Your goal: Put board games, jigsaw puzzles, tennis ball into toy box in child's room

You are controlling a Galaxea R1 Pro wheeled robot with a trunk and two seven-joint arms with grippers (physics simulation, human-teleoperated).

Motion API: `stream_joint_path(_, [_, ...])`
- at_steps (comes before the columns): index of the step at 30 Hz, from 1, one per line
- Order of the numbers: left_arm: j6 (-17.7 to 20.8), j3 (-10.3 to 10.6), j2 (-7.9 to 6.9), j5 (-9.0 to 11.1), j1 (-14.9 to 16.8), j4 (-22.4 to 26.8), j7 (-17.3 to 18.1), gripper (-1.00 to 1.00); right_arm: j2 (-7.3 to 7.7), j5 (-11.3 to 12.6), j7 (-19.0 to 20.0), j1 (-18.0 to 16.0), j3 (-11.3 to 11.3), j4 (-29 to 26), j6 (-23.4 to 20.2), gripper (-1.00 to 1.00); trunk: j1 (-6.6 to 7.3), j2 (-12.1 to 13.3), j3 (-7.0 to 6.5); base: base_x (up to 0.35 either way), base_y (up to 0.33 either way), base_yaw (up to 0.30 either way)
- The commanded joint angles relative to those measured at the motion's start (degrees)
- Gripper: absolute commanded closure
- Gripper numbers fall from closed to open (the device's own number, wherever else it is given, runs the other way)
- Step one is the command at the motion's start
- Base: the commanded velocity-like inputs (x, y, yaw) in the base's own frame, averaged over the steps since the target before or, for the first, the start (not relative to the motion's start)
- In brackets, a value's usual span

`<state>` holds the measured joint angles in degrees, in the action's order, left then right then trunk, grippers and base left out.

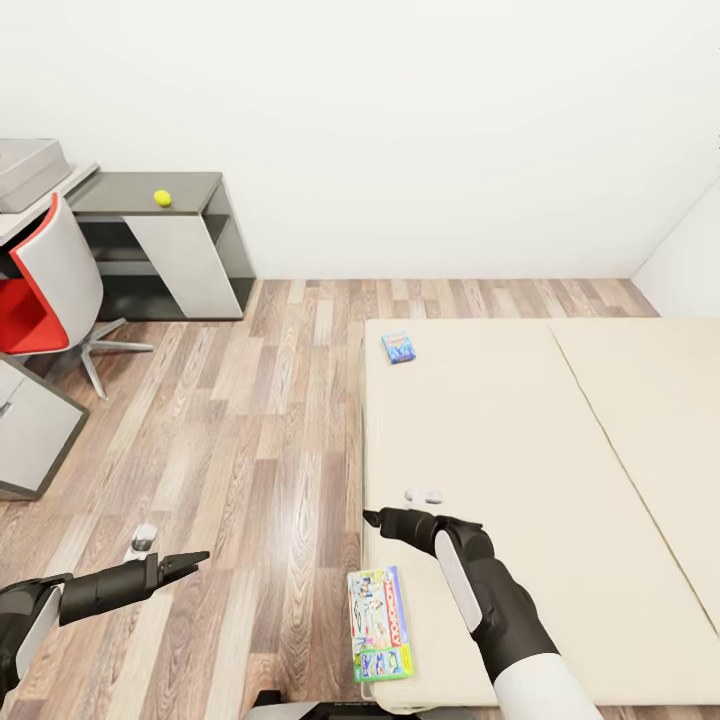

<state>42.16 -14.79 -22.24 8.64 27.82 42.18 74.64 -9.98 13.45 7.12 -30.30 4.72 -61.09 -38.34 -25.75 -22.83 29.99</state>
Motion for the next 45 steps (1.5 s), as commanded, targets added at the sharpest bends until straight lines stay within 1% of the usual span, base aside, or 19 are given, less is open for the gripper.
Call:
stream_joint_path(1, [0.6,0.0,-0.02,0.1,0.0,0.0,0.1,-1.0,-0.02,-0.1,0.2,0.0,-0.1,0.1,-0.3,-1.0,-0.03,-0.1,-0.02,0.0,0.0,0.0])
stream_joint_path(7, [0.6,-0.1,-0.01,0.1,0.0,0.0,-0.2,-1.0,-0.02,-0.2,0.1,0.0,-0.1,0.6,-0.2,-1.0,-0.03,-0.1,-0.59,0.0,0.0,0.0])
stream_joint_path(18, [0.6,-0.1,0.0,0.1,0.0,0.0,-2.2,-1.0,-0.02,-0.3,0.1,0.0,-0.1,1.7,-0.2,-1.0,-0.03,-0.1,-1.64,0.0,0.0,0.0])
stream_joint_path(45, [0.6,-0.1,0.0,0.2,0.0,0.0,-2.4,-1.0,-0.02,-0.3,0.1,0.0,-0.1,2.1,-0.1,-1.0,-0.03,-0.1,-4.2,0.0,0.0,0.0])
